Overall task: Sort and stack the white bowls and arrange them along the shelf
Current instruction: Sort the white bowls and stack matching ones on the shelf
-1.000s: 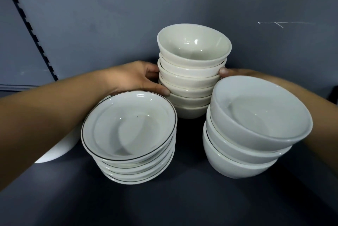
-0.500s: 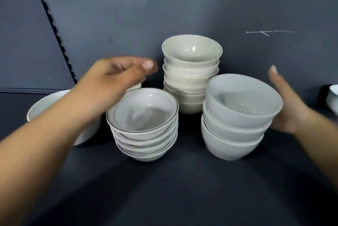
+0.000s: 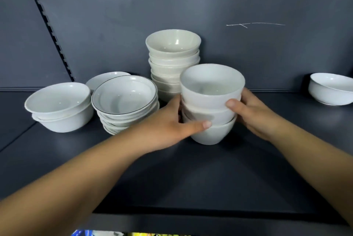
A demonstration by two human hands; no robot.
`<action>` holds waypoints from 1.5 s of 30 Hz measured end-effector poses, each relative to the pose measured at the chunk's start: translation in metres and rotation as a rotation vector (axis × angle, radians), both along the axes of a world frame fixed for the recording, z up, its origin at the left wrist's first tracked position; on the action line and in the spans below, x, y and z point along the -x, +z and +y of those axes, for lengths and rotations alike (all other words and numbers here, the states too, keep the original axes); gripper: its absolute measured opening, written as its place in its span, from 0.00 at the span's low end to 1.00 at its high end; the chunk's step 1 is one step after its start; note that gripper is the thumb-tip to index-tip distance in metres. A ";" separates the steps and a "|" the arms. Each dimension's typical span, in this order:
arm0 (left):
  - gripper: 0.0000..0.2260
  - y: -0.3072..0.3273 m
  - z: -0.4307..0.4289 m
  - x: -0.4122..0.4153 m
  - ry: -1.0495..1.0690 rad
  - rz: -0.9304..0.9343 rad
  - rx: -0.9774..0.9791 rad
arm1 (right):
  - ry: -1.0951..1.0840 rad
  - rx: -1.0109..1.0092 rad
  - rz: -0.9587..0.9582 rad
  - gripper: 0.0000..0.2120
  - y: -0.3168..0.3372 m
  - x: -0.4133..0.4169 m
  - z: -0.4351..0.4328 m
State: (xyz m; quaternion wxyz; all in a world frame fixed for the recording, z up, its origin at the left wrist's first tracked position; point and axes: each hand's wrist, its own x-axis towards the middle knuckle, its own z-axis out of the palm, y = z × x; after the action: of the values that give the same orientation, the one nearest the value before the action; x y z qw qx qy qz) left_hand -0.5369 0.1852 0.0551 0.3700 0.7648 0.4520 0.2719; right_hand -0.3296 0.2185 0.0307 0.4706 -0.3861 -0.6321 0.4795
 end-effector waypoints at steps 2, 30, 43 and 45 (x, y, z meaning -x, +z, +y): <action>0.43 -0.010 0.004 -0.014 0.089 -0.038 -0.031 | -0.081 -0.029 -0.022 0.34 0.002 0.000 -0.004; 0.20 -0.055 0.094 -0.127 0.521 -0.286 -0.030 | -0.400 -0.086 0.143 0.32 -0.025 -0.039 0.094; 0.15 -0.050 -0.004 -0.062 0.129 0.297 -0.369 | -0.674 -0.276 -0.095 0.30 -0.002 -0.029 0.030; 0.18 -0.054 -0.025 -0.029 0.059 0.448 -0.515 | -0.629 -0.323 -0.112 0.27 0.002 -0.011 0.015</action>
State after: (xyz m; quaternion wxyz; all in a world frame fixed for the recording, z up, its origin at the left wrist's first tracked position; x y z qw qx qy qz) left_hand -0.5080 0.1605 0.0008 0.0480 0.8604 0.4605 0.2130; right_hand -0.3189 0.2339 0.0330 0.6148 -0.5082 -0.5746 0.1830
